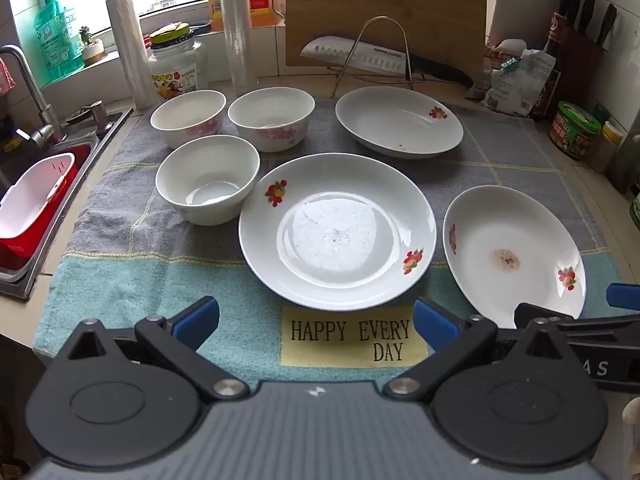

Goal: Organize plates and bowls

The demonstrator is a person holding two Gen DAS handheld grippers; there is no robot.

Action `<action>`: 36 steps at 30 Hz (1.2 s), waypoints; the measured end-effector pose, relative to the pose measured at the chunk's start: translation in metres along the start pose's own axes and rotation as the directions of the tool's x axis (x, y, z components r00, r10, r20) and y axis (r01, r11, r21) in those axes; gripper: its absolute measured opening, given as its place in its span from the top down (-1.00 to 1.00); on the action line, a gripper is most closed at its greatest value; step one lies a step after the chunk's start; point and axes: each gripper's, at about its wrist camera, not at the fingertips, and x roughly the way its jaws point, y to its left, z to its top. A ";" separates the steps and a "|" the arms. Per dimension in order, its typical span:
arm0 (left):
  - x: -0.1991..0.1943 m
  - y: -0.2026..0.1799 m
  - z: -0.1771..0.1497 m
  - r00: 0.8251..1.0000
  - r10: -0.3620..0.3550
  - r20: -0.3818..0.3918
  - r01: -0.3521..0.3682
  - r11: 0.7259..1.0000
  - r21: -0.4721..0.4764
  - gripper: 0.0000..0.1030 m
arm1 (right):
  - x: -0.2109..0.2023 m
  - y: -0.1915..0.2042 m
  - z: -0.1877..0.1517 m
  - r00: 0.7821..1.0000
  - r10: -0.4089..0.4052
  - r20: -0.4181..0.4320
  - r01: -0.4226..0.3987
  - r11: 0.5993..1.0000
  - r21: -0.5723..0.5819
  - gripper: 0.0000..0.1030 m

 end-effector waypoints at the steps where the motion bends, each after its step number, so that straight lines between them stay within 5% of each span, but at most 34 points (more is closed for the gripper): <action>1: 0.000 0.000 0.000 1.000 0.000 0.000 0.000 1.000 0.001 -0.99 | 0.000 0.000 0.000 1.000 0.004 -0.001 -0.004 1.000 0.002 -1.00; 36: -0.005 0.000 -0.002 1.000 0.016 0.009 -0.016 1.000 -0.001 -0.99 | -0.001 0.001 0.002 1.000 0.004 0.008 -0.004 1.000 -0.016 -1.00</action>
